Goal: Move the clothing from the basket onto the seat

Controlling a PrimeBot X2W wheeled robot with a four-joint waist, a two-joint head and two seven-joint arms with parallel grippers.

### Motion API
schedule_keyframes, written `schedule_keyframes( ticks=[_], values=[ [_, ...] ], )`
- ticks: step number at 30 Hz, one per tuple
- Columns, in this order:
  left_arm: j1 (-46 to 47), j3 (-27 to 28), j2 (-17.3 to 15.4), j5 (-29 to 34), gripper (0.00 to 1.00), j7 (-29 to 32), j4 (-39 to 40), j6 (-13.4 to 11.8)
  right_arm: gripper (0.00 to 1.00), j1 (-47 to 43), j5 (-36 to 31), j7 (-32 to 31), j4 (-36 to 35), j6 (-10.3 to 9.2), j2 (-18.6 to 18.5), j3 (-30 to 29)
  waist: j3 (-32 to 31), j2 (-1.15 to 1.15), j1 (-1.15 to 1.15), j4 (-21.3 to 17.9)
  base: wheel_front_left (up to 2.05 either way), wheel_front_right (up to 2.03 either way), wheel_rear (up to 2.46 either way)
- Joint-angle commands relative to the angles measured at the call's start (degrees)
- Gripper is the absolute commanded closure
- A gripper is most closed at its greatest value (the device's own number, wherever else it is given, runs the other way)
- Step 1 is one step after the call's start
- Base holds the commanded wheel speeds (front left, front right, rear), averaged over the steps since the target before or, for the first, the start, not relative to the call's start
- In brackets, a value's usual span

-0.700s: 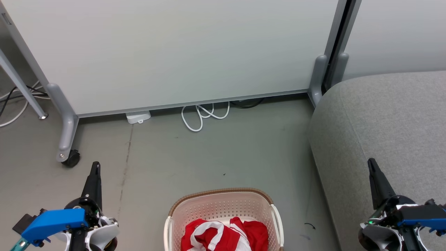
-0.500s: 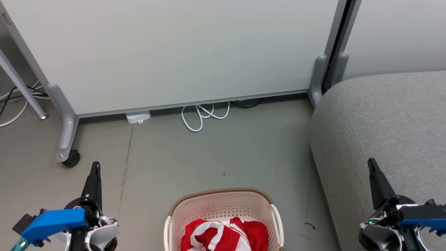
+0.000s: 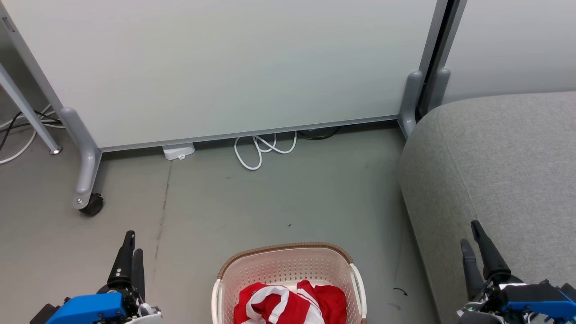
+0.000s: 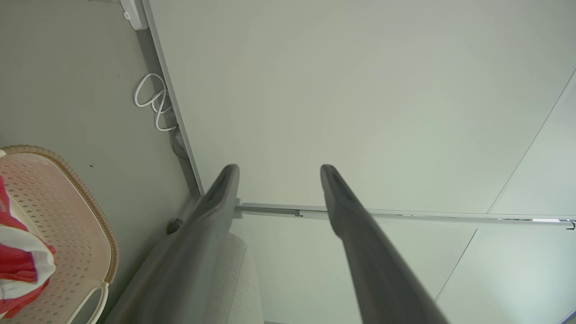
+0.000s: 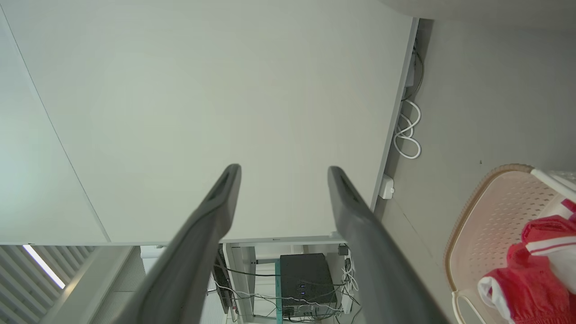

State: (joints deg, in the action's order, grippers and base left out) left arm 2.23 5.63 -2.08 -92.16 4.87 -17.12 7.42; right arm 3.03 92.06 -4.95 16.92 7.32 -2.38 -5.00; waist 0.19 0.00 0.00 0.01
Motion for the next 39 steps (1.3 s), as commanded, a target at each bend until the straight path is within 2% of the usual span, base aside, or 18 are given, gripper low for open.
schedule_keyframes(
  ticks=[1,6,10,23,29,30,31,32,34,39],
  values=[
    [1.5,-0.3,-0.4,0.5,0.0,-0.5,1.1,-0.1,0.0,1.1,-0.4,0.5,-1.2,0.07,-0.2,0.4,0.0,0.0,0.0,0.0,0.0,0.0,0.0],
    [1.6,-1.0,-0.4,2.1,0.0,-1.9,1.4,-0.7,0.0,1.3,-2.3,1.9,-1.3,0.08,-0.2,1.2,0.1,0.0,0.0,0.0,0.0,0.0,0.0],
    [1.8,-1.6,-0.5,5.3,0.0,-2.9,1.8,-1.4,0.0,1.5,-6.2,3.0,-0.9,0.09,-0.2,1.6,0.1,0.0,0.0,0.0,0.0,0.0,0.0],
    [1.7,-4.6,-0.6,25.8,0.0,-6.0,3.4,-3.7,0.0,2.3,-24.6,6.1,-0.9,0.11,-0.3,2.2,0.4,0.0,0.0,0.0,0.0,0.0,0.0],
    [1.6,-5.7,-0.7,32.6,0.0,-7.1,3.6,-4.2,0.0,2.2,-31.1,7.2,-1.3,0.12,-0.4,2.5,0.4,0.0,0.0,0.1,0.0,0.0,0.0],
    [1.5,-6.3,-0.9,36.3,0.0,-7.8,3.8,-4.4,0.0,2.1,-35.6,7.8,-1.7,0.13,-0.4,2.3,0.4,0.0,0.0,0.1,0.0,0.0,0.0],
    [1.5,-6.3,-0.9,36.3,0.0,-7.8,3.8,-4.4,0.0,2.1,-35.6,7.8,-1.7,0.13,-0.4,2.3,0.4,0.0,0.0,0.1,0.0,0.0,0.0],
    [1.4,-7.5,-1.1,41.7,0.0,-8.8,3.8,-4.7,0.0,1.9,-41.2,8.8,-1.7,0.14,-0.4,2.0,0.4,0.0,0.0,0.2,0.0,0.0,0.0],
    [1.4,-7.5,-1.1,41.7,0.0,-8.8,3.8,-4.7,0.0,1.9,-41.2,8.8,-1.7,0.14,-0.4,2.0,0.4,0.0,0.0,0.2,0.0,0.0,0.0],
    [1.3,-8.4,-1.4,46.6,0.0,-9.7,4.0,-5.2,0.0,1.9,-45.7,9.6,-1.6,0.14,-0.4,2.4,0.4,0.0,0.0,0.2,0.0,0.0,0.0]
  ],
)
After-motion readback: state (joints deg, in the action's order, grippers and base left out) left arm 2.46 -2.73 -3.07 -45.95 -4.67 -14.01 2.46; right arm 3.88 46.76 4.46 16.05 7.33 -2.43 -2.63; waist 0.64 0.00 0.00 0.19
